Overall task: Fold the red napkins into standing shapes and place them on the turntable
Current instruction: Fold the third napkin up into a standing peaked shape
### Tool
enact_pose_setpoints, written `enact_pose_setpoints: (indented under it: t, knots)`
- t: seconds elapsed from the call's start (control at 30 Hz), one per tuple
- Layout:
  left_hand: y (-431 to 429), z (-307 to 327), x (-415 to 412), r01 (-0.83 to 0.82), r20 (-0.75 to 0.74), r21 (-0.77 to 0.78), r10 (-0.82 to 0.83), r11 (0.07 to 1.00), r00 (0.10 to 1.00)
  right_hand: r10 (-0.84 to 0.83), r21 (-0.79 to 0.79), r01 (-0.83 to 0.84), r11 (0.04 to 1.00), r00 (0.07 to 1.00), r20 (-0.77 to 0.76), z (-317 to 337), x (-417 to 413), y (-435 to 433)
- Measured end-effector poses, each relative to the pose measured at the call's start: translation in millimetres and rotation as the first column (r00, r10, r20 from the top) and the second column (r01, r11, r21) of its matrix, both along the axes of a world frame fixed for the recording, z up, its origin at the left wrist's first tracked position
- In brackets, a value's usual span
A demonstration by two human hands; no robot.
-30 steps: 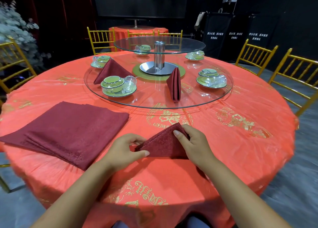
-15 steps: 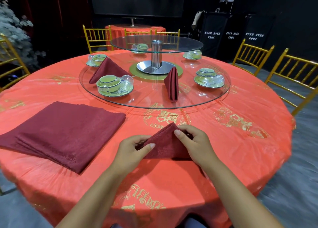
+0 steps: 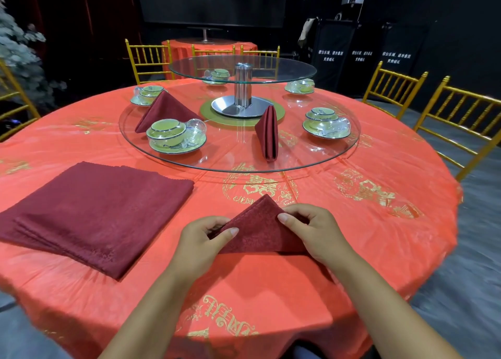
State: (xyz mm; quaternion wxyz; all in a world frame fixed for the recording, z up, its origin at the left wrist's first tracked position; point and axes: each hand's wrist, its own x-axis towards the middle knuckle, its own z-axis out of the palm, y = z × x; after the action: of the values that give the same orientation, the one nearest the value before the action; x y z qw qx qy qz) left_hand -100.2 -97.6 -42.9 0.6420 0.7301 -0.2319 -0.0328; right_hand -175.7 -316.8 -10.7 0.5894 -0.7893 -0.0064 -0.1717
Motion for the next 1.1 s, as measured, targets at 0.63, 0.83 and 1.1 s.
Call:
enact_pose_setpoints:
  t: [0.63,0.83,1.1]
  knots:
    - [0,6,-2,-0.053,0.043,0.010,0.052,0.999,0.998,0.051,-0.206,-0.068,0.976,0.995,-0.089,-11,-11,-30]
    - [0,8,-4,-0.081,0.060,0.010,0.080,0.997,0.995,0.034,-0.414,-0.058,0.909,0.997,-0.067,-7,-19,-37]
    - [0,7,-3,-0.078,0.073,0.033,0.076,0.996,0.994,0.003,-0.566,-0.042,0.823,0.998,-0.069,-9,-24,-45]
